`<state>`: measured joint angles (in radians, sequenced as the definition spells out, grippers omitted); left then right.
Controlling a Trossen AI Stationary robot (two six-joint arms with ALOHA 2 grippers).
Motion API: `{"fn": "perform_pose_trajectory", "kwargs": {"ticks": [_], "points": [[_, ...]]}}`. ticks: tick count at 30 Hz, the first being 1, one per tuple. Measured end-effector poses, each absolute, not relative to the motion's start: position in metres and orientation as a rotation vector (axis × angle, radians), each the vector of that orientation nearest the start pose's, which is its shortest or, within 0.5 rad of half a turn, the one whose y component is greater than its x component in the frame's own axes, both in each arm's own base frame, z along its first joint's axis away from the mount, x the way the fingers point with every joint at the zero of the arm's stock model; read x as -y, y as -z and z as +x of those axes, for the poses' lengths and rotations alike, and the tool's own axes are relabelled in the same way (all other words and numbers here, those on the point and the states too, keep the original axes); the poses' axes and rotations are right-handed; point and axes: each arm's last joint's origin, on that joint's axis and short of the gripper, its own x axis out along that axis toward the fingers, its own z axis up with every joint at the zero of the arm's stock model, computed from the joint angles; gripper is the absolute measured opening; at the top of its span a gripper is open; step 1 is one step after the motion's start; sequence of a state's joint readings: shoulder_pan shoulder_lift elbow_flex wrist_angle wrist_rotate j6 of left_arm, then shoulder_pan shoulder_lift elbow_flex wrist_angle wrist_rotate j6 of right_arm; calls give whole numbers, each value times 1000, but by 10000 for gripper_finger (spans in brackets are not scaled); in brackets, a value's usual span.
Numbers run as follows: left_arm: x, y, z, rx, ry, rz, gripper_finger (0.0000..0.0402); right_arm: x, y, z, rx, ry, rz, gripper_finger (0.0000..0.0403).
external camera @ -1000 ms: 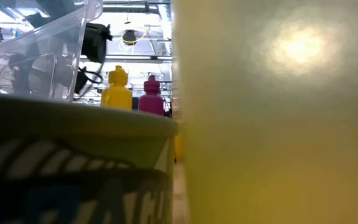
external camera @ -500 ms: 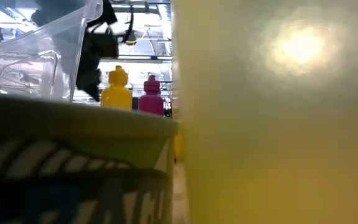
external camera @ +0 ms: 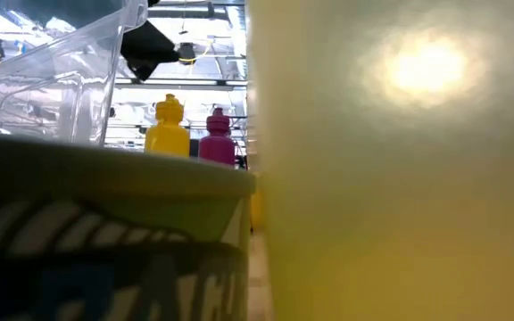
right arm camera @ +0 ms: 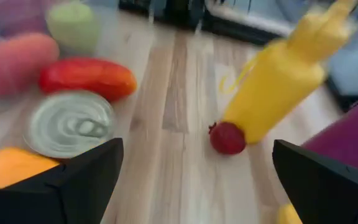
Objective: Pick & Place Food Item
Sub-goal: Put the red pomegranate into the transparent bin
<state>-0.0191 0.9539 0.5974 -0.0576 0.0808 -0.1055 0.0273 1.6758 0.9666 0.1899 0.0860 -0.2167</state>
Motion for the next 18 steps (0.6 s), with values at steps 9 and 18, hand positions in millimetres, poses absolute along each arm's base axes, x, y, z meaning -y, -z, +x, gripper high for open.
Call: {"fn": "perform_pose_trajectory", "kwargs": {"ticks": [9, 18], "points": [[14, -239, 204, -343, 120, -57, 250, 1, -170, 425, -649, -31, -254, 399], [13, -226, 201, -293, 91, 0, 289, 19, -148, 467, -768, -16, -256, 399]]}}
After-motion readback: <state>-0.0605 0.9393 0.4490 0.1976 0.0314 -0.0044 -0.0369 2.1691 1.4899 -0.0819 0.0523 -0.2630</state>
